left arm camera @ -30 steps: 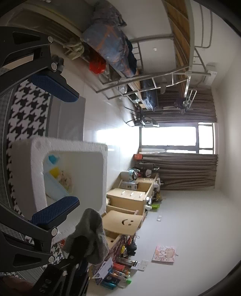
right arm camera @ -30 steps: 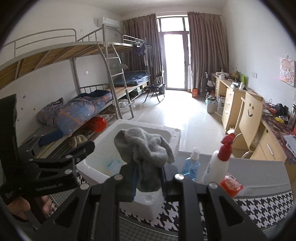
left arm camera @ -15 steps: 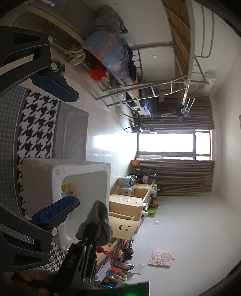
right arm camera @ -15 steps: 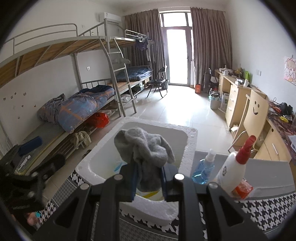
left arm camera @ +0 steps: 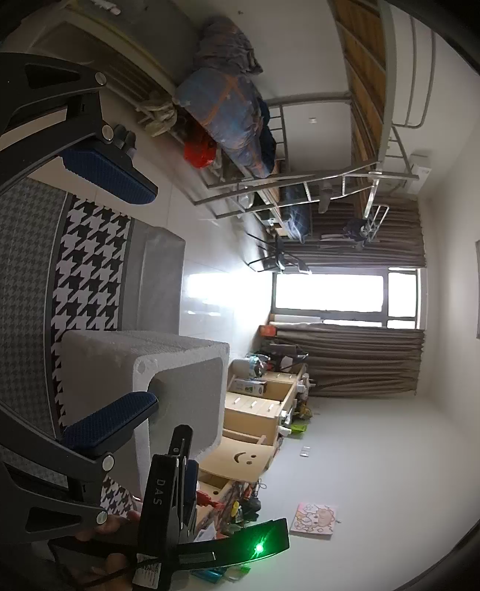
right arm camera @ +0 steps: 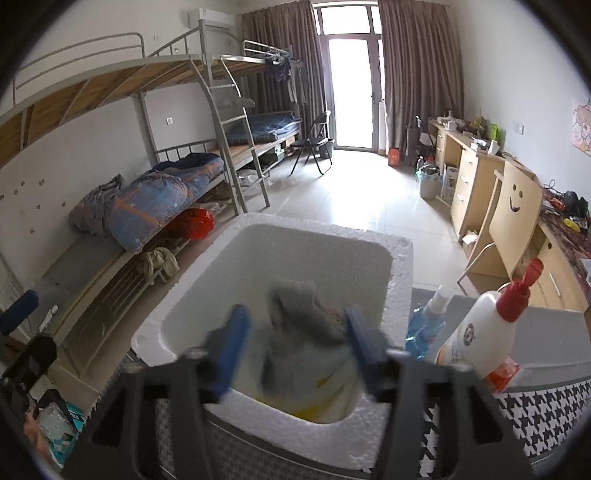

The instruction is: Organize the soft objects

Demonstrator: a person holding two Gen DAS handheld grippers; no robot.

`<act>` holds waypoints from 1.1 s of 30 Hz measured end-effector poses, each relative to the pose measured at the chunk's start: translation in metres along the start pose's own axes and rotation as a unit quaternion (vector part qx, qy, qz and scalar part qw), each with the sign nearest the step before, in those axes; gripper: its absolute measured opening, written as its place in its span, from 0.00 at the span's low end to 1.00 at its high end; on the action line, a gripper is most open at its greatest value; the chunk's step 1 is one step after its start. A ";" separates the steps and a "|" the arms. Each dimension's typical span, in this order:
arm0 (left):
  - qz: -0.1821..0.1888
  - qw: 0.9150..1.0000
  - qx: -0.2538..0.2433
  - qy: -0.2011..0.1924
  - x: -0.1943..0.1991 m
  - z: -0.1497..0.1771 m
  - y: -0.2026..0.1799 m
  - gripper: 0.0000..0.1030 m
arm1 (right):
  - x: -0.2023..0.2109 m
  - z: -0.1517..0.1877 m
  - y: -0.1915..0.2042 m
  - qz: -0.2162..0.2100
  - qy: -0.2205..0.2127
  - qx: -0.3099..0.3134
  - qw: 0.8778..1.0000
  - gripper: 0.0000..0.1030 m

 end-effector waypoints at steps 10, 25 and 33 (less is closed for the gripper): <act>0.014 1.000 -0.011 0.000 0.010 0.004 -0.012 0.99 | 0.031 0.004 0.003 -0.005 -0.026 -0.001 1.000 0.80; 0.051 0.998 -0.019 -0.024 0.064 0.011 -0.041 0.99 | 0.105 0.033 0.014 -0.001 -0.080 0.010 0.997 0.94; 0.076 0.996 -0.035 -0.030 0.094 0.030 -0.057 0.99 | 0.148 0.057 0.018 0.011 -0.110 0.008 0.994 0.94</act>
Point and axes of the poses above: each gripper's, at about its wrist camera, not at the fingertips, and x roughly against the way its jaws point, y to its left, z to its underside, the point moved 3 cm from there along -x, roughly the way its jaws point, and after that the axes turned 6 degrees about x, right-handed, at the moved point
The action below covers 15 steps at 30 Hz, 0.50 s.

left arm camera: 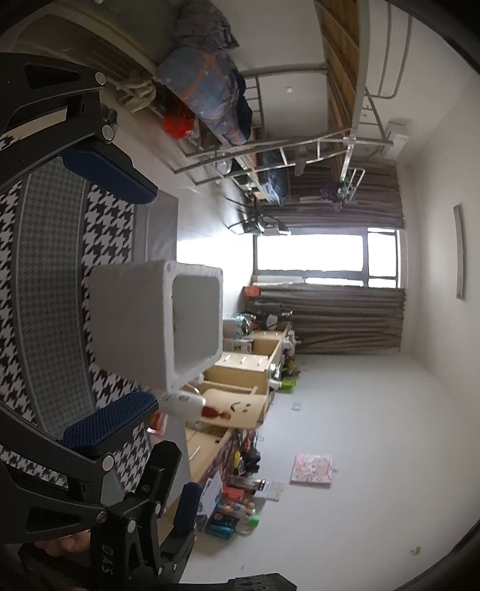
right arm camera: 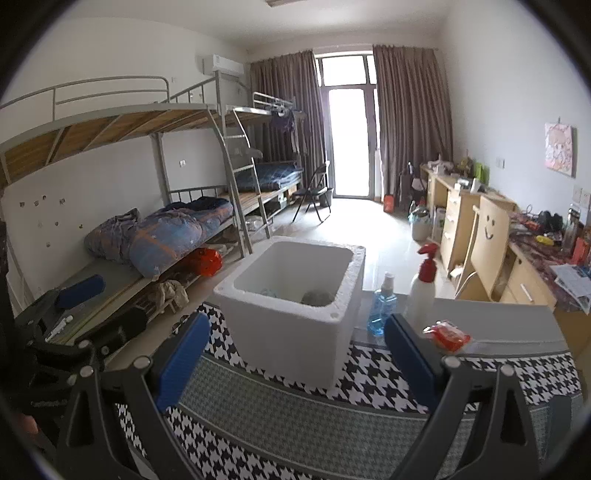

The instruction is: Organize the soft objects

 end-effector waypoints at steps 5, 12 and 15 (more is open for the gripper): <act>0.007 1.000 -0.004 -0.005 0.018 0.011 -0.009 0.99 | 0.024 0.013 0.001 0.010 -0.012 -0.010 1.000 0.94; 0.015 1.000 -0.007 -0.007 0.034 0.024 -0.016 0.99 | 0.048 0.033 -0.001 0.025 -0.019 -0.017 0.999 0.95; 0.018 1.000 -0.013 -0.013 0.044 0.030 -0.021 0.99 | 0.059 0.039 -0.001 0.029 -0.026 -0.018 0.999 0.95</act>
Point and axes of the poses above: each gripper's, at about its wrist camera, not at the fingertips, and x roughly against the way its jaws point, y to its left, z to its underside, the point moved 3 cm from there along -x, roughly the way its jaws point, and after that the axes turned 6 degrees about x, right-handed, at the moved point
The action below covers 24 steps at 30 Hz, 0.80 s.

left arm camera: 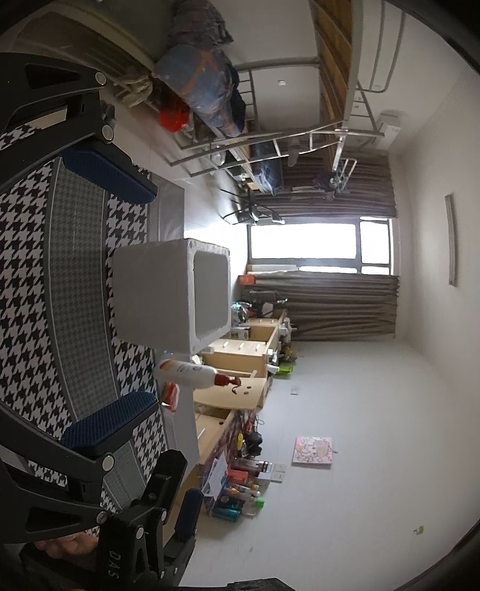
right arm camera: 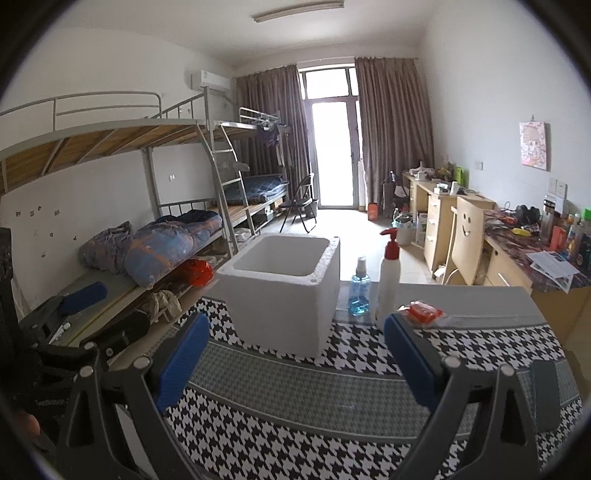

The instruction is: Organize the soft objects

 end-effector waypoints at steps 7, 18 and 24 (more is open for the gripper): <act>0.002 1.000 -0.004 -0.018 0.023 0.012 -0.011 0.99 | 0.024 0.015 -0.001 0.011 -0.017 -0.001 1.000 0.95; -0.004 0.999 0.004 -0.049 0.049 0.034 -0.011 0.99 | 0.058 0.042 0.010 0.015 -0.047 0.004 0.999 0.99; -0.004 0.998 0.004 -0.060 0.058 0.043 -0.012 0.99 | 0.066 0.051 0.016 0.021 -0.062 0.009 0.998 0.99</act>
Point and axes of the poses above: each gripper's, at about its wrist camera, not at the fingertips, and x roughly against the way its jaws point, y to its left, z to its underside, the point moved 3 cm from there along -x, roughly the way its jaws point, and after that the axes turned 6 degrees about x, right-handed, at the moved point
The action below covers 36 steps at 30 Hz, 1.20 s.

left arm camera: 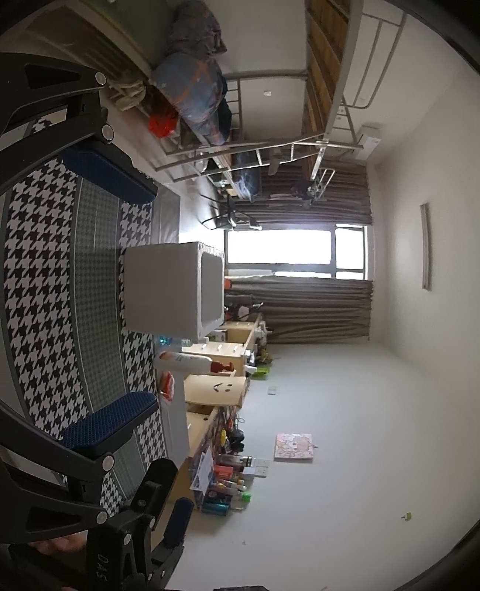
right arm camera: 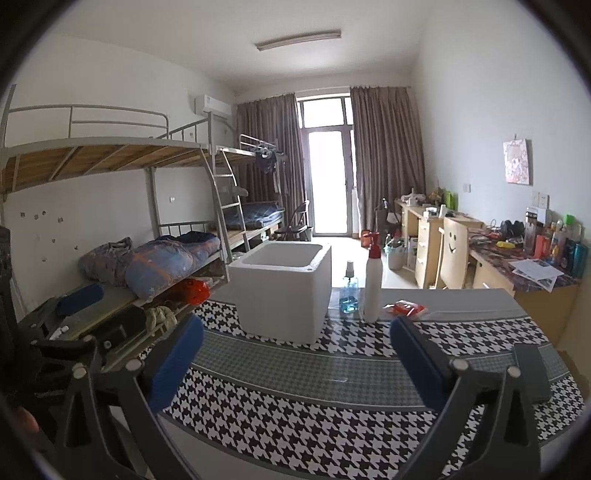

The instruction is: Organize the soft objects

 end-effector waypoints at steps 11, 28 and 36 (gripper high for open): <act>-0.001 1.000 0.001 -0.027 0.008 0.014 -0.004 0.99 | 0.010 0.019 0.004 0.001 -0.017 0.002 1.000 0.99; 0.000 0.999 -0.007 -0.034 0.013 0.031 -0.007 0.99 | 0.024 0.047 -0.003 0.016 -0.028 -0.011 0.999 0.99; 0.001 0.999 -0.011 -0.034 0.015 0.036 -0.007 0.99 | 0.027 0.057 -0.006 0.014 -0.022 -0.019 0.999 0.99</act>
Point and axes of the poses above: each gripper's, at about its wrist camera, not at the fingertips, and x roughly against the way its jaws point, y to its left, z to its underside, the point moved 3 cm from there along -x, roughly the way its jaws point, and after that the axes turned 6 degrees about x, right-handed, at the moved point
